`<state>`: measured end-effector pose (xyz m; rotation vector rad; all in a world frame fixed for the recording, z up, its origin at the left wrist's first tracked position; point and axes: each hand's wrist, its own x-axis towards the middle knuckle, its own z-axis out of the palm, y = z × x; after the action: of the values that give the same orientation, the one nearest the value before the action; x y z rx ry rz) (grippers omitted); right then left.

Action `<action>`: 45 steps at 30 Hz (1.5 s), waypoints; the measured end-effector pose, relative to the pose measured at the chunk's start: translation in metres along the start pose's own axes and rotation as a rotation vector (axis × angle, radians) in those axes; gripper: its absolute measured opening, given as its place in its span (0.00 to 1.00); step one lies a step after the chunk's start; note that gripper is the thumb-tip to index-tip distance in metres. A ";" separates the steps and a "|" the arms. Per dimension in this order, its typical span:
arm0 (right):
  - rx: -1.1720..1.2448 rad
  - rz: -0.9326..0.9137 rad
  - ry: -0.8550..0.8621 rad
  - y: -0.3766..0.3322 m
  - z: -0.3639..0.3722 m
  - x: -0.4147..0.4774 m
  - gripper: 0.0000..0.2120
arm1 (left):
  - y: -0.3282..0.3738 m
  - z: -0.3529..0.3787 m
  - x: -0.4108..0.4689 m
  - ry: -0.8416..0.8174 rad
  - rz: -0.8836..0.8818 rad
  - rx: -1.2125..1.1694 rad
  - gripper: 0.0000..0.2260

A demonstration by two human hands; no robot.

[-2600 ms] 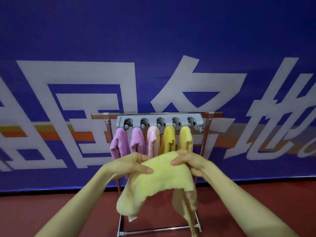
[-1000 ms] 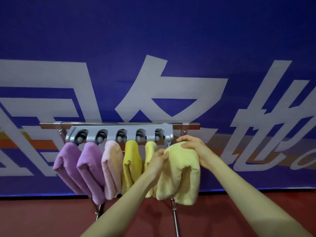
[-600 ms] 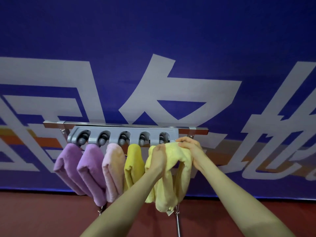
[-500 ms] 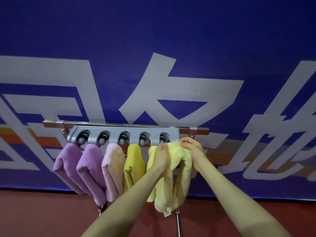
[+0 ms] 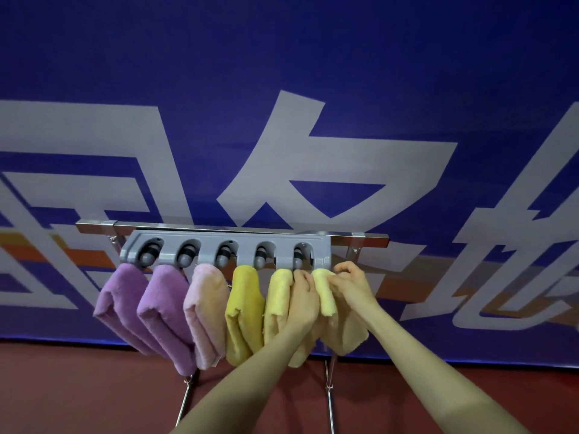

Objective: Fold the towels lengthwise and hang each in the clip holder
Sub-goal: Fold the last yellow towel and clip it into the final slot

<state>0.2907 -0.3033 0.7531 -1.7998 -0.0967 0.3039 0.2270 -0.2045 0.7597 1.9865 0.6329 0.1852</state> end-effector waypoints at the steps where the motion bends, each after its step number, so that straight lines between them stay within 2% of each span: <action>1: -0.017 0.012 0.001 0.004 0.002 0.000 0.09 | 0.003 -0.004 -0.003 -0.004 0.004 0.031 0.05; 5: -0.094 0.030 0.068 0.014 0.006 -0.001 0.10 | 0.008 -0.007 -0.007 -0.013 0.033 0.087 0.14; 9: -0.097 0.061 0.092 0.016 0.004 -0.012 0.14 | -0.001 -0.009 -0.009 -0.038 0.063 0.128 0.17; 11: -0.075 0.133 0.051 0.022 0.004 -0.015 0.15 | -0.004 -0.006 -0.003 -0.061 -0.005 0.139 0.19; 14: -0.014 0.234 -0.079 0.030 0.008 -0.020 0.15 | -0.010 0.001 0.007 -0.196 -0.110 0.091 0.21; 18: 0.050 0.295 -0.142 0.030 0.012 -0.024 0.14 | -0.025 0.011 0.021 -0.295 -0.191 -0.117 0.22; 23: 0.133 0.361 -0.179 0.033 0.015 -0.029 0.15 | -0.021 -0.007 0.005 -0.358 -0.191 -0.204 0.14; 28: 0.175 0.355 -0.082 0.032 0.011 -0.044 0.13 | -0.040 -0.019 -0.006 -0.475 -0.218 -0.123 0.15; 33: 0.150 0.356 0.018 0.034 0.010 -0.065 0.09 | -0.060 -0.037 -0.015 -0.473 -0.081 -0.149 0.10; 37: 0.154 0.356 0.088 0.026 0.023 -0.087 0.06 | -0.065 -0.068 -0.026 -0.481 -0.067 -0.269 0.08; 40: 0.170 0.380 0.082 0.021 0.048 -0.110 0.05 | -0.076 -0.100 -0.039 -0.443 -0.106 -0.334 0.10; 45: 0.190 0.406 -0.021 0.013 0.109 -0.151 0.08 | -0.109 -0.168 -0.061 -0.383 -0.164 -0.417 0.10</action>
<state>0.1164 -0.2379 0.7404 -1.6181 0.2784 0.6003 0.0712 -0.0644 0.7554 1.5048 0.4600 -0.1525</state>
